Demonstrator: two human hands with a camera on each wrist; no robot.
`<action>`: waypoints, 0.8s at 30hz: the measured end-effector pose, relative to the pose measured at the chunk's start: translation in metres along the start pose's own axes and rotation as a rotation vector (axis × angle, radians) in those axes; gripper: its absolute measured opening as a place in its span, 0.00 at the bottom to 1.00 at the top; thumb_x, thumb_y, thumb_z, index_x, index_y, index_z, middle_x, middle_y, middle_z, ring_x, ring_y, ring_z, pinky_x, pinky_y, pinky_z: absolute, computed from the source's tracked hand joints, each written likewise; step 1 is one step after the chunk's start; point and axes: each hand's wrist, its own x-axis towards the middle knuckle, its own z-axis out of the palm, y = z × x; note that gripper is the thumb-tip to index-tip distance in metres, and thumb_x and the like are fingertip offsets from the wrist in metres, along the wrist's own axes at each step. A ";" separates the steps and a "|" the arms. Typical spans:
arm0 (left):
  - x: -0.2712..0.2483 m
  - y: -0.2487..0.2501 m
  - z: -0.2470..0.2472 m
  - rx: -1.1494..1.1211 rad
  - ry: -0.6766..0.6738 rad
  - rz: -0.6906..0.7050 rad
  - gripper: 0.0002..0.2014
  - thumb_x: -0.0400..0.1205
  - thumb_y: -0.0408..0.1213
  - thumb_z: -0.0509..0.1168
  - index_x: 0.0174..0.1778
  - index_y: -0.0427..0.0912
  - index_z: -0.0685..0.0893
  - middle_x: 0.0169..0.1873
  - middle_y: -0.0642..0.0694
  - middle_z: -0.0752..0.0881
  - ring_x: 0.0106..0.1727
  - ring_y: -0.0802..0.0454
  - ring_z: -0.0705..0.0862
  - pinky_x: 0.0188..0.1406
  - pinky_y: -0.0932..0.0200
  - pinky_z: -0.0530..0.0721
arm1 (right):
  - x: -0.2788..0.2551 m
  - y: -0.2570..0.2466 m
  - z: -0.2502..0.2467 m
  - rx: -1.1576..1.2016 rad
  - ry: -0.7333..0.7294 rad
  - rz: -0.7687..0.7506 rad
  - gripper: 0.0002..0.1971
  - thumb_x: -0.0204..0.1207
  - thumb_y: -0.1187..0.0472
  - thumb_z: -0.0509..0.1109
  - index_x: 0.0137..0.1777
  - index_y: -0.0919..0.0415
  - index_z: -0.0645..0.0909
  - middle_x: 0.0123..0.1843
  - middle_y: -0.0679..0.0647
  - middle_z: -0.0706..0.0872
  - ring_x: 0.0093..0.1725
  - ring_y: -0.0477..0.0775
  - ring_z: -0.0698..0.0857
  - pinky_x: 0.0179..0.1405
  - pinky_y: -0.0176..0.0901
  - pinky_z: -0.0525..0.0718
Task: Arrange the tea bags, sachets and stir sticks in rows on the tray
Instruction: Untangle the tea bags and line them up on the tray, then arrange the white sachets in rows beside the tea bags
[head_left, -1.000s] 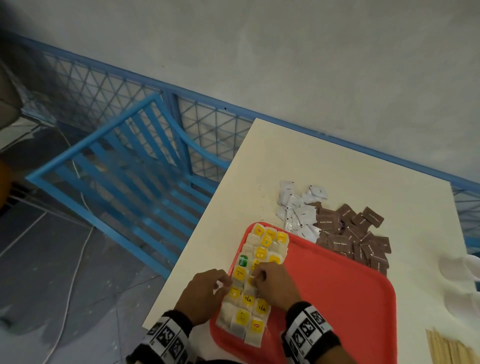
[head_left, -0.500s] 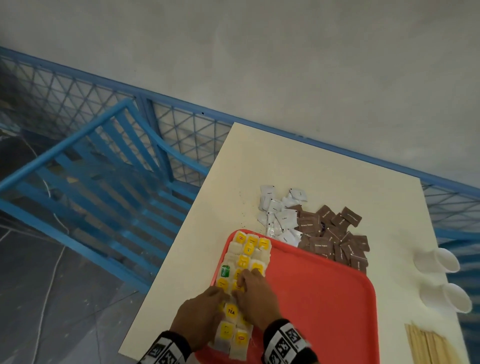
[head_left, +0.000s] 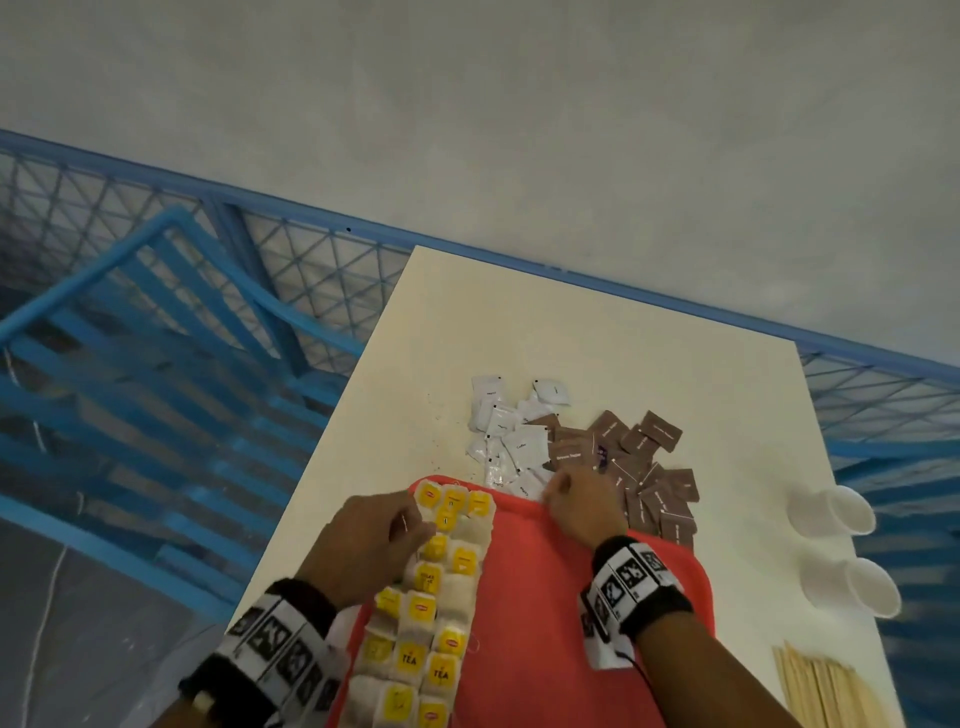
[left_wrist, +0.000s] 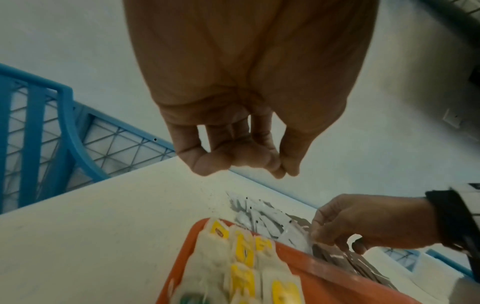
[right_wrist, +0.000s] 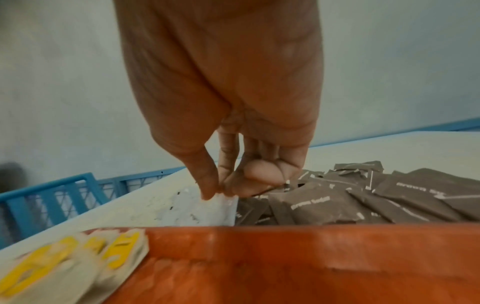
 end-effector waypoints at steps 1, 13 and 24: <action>0.014 0.001 0.000 0.006 0.005 -0.019 0.16 0.82 0.49 0.70 0.31 0.51 0.77 0.25 0.51 0.83 0.28 0.56 0.80 0.33 0.58 0.80 | 0.009 0.002 -0.001 0.016 0.042 0.008 0.07 0.77 0.58 0.69 0.37 0.52 0.79 0.39 0.46 0.85 0.41 0.50 0.85 0.50 0.50 0.86; 0.155 0.022 0.062 -0.066 0.066 -0.435 0.19 0.75 0.58 0.74 0.46 0.48 0.79 0.48 0.47 0.86 0.50 0.46 0.84 0.52 0.52 0.83 | 0.044 0.012 0.022 0.129 0.001 -0.016 0.11 0.75 0.60 0.75 0.35 0.57 0.77 0.40 0.49 0.81 0.43 0.52 0.82 0.48 0.53 0.86; 0.173 0.038 0.059 -0.388 0.182 -0.364 0.24 0.80 0.63 0.65 0.49 0.43 0.86 0.45 0.48 0.89 0.45 0.49 0.85 0.42 0.58 0.79 | 0.041 0.017 -0.047 0.328 0.015 -0.079 0.07 0.78 0.58 0.74 0.39 0.54 0.81 0.35 0.45 0.84 0.31 0.40 0.80 0.29 0.27 0.74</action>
